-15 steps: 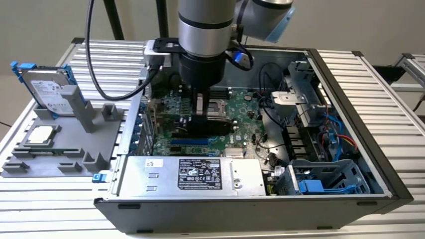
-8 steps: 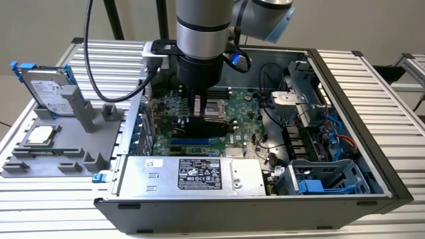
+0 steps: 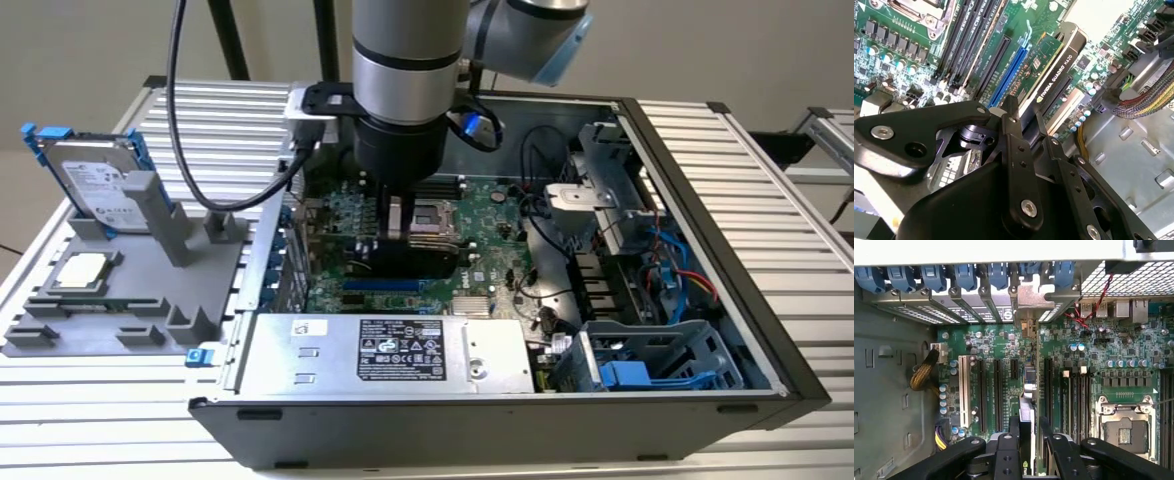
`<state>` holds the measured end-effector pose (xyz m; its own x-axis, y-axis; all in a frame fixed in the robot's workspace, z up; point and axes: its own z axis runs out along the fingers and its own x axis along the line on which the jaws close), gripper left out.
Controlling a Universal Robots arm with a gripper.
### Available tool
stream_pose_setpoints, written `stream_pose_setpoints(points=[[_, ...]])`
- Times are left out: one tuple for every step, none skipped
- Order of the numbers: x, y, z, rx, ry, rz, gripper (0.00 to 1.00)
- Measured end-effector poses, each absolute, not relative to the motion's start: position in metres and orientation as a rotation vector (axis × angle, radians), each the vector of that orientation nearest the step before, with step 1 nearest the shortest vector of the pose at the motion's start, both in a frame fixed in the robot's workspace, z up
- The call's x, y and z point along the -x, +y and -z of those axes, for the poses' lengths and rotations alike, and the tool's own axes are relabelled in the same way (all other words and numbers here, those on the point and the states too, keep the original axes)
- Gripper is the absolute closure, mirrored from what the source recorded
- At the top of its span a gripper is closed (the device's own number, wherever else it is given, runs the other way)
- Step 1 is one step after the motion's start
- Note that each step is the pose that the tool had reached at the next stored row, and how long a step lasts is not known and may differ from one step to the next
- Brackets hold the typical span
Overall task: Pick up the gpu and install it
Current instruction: 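Insert the gpu into the slot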
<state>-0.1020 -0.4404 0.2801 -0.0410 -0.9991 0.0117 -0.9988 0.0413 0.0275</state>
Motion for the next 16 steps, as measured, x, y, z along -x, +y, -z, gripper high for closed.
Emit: stream_pose_setpoints(points=[[0.1023,-0.4404,-0.2798,-2.156,-2.247,0.018,1.0],[0.1026,-0.4404,-0.2793,-2.156,-2.247,0.018,1.0],[0.1027,-0.4404,-0.2789,-2.156,-2.247,0.018,1.0],[0.1029,-0.4404,-0.2786,-2.156,-2.247,0.018,1.0],[0.1031,-0.4404,-0.2782,-2.156,-2.247,0.018,1.0],[0.1033,-0.4403,-0.2778,-2.156,-2.247,0.018,1.0],[0.1035,-0.4403,-0.2774,-2.156,-2.247,0.018,1.0],[0.1036,-0.4403,-0.2772,-2.156,-2.247,0.018,1.0],[0.1039,-0.4402,-0.2768,-2.156,-2.247,0.018,1.0],[0.1041,-0.4401,-0.2765,-2.156,-2.247,0.018,1.0],[0.1044,-0.44,-0.2761,-2.156,-2.247,0.018,1.0],[0.1047,-0.4399,-0.2758,-2.156,-2.247,0.018,1.0],[0.105,-0.4398,-0.2754,-2.156,-2.247,0.018,1.0],[0.1052,-0.4397,-0.275,-2.156,-2.247,0.018,1.0],[0.1055,-0.4397,-0.2748,-2.156,-2.247,0.018,1.0],[0.1059,-0.4397,-0.2744,-2.156,-2.247,0.018,1.0]])
